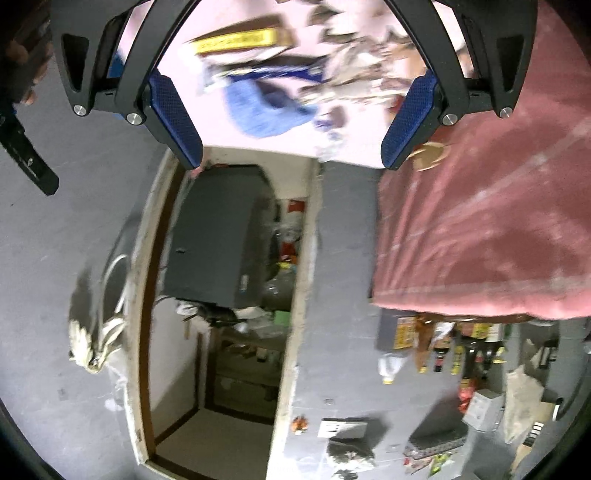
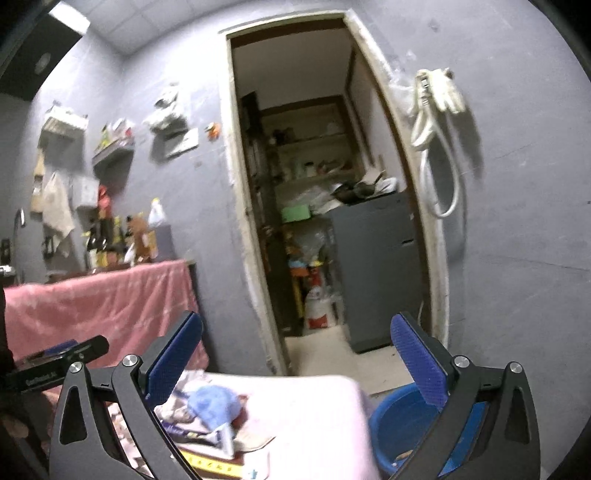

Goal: Collect trash
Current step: 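Move both open tools back over the table, then grasp the white ribbon with the left gripper while the right gripper grasps the blue toothpaste tube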

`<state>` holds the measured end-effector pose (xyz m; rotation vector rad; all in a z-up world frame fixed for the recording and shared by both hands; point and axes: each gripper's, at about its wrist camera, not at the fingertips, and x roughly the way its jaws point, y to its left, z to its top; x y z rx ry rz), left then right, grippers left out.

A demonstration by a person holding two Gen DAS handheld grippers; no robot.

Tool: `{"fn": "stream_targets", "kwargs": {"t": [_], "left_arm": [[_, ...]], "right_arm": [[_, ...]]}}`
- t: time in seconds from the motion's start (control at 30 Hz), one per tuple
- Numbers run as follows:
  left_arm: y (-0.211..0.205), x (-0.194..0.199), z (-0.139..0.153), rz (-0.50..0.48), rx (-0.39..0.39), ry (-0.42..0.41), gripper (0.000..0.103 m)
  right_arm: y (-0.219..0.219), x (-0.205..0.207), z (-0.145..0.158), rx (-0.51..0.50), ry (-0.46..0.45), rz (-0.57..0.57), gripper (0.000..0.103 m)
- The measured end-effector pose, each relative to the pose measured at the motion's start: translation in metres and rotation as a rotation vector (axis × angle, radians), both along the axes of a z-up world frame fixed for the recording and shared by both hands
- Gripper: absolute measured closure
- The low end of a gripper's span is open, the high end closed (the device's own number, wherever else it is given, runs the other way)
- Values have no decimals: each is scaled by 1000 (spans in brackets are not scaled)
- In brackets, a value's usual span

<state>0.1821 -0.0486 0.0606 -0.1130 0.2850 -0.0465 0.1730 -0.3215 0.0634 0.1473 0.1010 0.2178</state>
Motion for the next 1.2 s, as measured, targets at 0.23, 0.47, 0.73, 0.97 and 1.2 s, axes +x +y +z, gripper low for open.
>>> {"fn": "stream_targets", "kwargs": {"t": [0.23,0.47,0.73,0.97,1.2], "left_arm": [[41,-9,-33,66,-16,70,8],[71,-10,-60,111,-20,139,8],[85,2,-74,108,-68,201,9],[74,17,-81,45,-35,249,12],[71,37,-96,-17,-73,346,35]], "right_arm": [[38,9,-21,-54,59,77,0],[62,26,-42,-116,136,117,0],[74,41,-59,-139,211,148,0],[79,52,-72,-155,288,194,2],[86,67,-88,-162,396,265,13]]}}
